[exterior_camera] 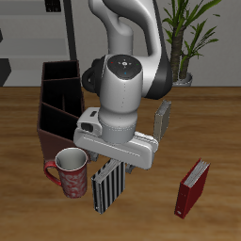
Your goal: Place the striped book into the right desk caddy's front compartment
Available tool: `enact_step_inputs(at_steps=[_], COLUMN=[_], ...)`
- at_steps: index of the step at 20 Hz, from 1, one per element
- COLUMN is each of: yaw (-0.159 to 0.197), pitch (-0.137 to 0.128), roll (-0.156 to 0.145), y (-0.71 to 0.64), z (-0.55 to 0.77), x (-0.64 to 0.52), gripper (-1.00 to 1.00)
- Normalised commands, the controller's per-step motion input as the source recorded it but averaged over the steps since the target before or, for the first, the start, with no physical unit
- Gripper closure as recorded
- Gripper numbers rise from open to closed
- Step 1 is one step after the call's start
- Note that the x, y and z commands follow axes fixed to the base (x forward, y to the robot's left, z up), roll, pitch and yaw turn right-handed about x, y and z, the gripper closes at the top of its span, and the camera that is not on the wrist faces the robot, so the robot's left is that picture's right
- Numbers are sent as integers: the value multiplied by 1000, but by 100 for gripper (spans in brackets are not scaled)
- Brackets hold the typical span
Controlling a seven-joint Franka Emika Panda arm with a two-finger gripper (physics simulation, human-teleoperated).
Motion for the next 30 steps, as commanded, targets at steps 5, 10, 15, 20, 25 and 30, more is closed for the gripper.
enact_step_inputs(at_steps=[5, 10, 15, 20, 25, 30], yaw=[-26, -20, -13, -3, -2, -7], pitch=[28, 27, 25, 26, 22, 29], roll=[-27, -33, -11, 6, 17, 4], y=[-147, -188, -24, 87, 110, 44], z=[-184, -137, -153, -209, -135, -157], x=[18, 32, -8, 21, 5, 1], gripper=[-100, -100, -100, -100, -100, -100])
